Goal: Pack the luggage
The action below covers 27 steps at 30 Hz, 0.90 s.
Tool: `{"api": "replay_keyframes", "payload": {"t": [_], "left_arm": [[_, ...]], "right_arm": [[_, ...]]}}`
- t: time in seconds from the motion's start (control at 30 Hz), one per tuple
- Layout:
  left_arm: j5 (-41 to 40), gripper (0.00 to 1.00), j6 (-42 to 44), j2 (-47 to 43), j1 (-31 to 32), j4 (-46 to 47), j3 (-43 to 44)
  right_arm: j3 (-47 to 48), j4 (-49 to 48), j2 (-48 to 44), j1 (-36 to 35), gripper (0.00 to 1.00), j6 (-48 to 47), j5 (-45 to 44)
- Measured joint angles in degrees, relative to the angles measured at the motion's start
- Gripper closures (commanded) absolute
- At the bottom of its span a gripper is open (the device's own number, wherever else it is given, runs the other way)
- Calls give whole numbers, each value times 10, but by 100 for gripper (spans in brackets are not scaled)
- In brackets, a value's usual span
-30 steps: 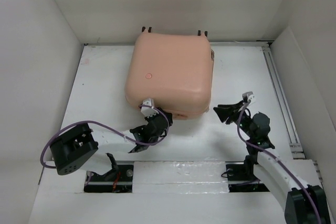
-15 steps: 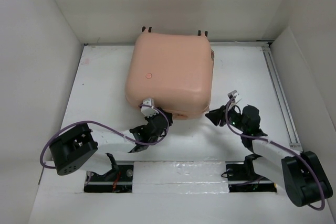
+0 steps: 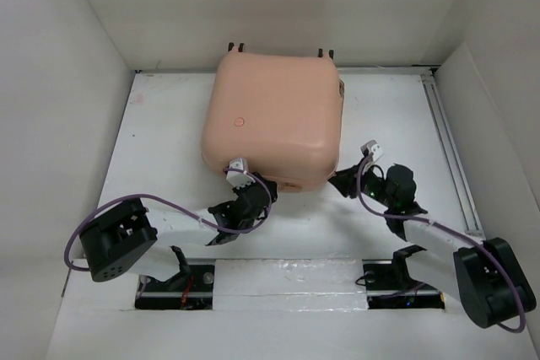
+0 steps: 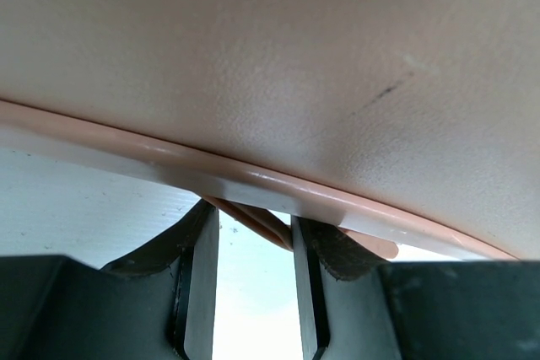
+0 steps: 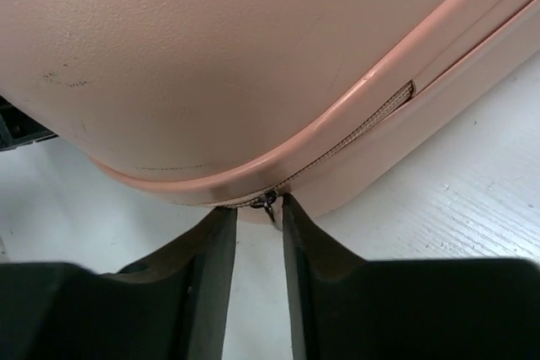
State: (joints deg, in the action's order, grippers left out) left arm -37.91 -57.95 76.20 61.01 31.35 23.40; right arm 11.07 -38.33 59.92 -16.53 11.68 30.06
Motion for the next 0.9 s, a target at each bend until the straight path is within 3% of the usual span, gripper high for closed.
{"api": "replay_keyframes", "payload": {"t": [0.07, 0.1, 0.2, 0.33, 0.43, 0.67, 0.9], "left_arm": [[1, 100, 0, 0, -1, -1, 0], [2, 100, 0, 0, -3, -2, 0], [4, 100, 0, 0, -5, -2, 0], [3, 100, 0, 5, -8, 0, 0], [-3, 100, 8, 13, -10, -2, 9], [-9, 100, 23, 47, -3, -29, 56], [7, 100, 21, 85, -1, -21, 82]], "right_arm": [[1, -17, 13, -1, 78, 1, 11], [1, -23, 20, -1, 89, 1, 14], [1, -37, 36, -2, 100, 6, 14], [1, -38, 34, -23, 100, 12, -14], [0, 2, -1, -65, 100, 14, -92], [19, 195, -130, -268, 100, 52, -336], [85, 277, -71, -375, 100, 103, -467]]}}
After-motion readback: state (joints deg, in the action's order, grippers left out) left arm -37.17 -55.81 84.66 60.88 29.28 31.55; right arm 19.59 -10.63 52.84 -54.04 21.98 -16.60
